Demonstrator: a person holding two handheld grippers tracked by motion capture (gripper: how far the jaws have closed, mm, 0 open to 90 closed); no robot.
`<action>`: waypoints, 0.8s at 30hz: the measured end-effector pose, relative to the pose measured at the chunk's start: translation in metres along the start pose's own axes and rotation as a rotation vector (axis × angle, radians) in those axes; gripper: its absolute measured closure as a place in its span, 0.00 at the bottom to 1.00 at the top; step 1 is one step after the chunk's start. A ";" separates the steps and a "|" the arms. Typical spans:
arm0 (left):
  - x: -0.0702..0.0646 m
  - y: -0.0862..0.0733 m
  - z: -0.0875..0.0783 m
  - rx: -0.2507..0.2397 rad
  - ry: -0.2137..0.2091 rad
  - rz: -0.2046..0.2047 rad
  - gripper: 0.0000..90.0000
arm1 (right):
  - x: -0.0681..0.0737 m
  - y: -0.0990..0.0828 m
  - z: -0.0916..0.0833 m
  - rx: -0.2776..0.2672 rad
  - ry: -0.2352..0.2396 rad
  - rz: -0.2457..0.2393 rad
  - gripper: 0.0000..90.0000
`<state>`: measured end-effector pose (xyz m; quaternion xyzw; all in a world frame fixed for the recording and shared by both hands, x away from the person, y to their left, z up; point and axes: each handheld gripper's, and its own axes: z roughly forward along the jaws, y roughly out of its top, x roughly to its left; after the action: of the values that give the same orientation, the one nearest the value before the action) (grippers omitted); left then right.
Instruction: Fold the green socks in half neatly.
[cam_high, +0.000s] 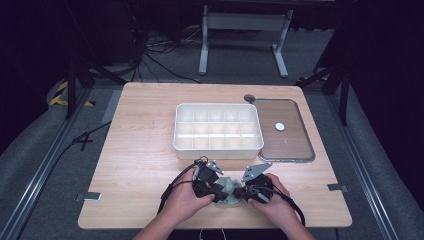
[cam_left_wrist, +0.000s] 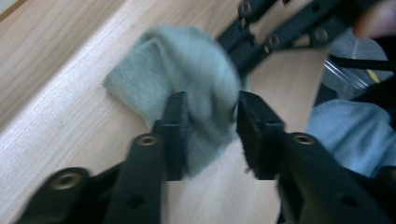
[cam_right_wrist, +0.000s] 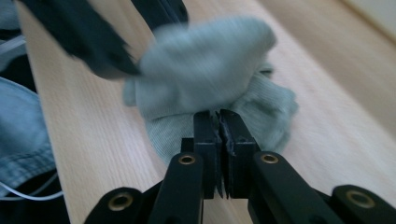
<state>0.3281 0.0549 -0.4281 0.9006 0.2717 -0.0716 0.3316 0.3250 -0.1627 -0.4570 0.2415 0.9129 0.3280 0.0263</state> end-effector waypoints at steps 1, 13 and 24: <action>0.002 -0.001 -0.010 -0.018 -0.014 -0.008 0.62 | -0.001 0.001 -0.013 -0.017 -0.035 0.002 0.96; -0.012 0.002 0.019 0.033 0.023 0.086 0.73 | -0.011 -0.001 -0.038 -0.034 -0.046 0.052 0.96; -0.011 0.002 0.043 0.034 -0.040 0.097 0.64 | -0.007 0.003 -0.041 -0.045 -0.030 0.049 0.96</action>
<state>0.3215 0.0213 -0.4570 0.9166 0.2197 -0.0781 0.3247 0.3244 -0.1881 -0.4241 0.2682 0.8986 0.3452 0.0375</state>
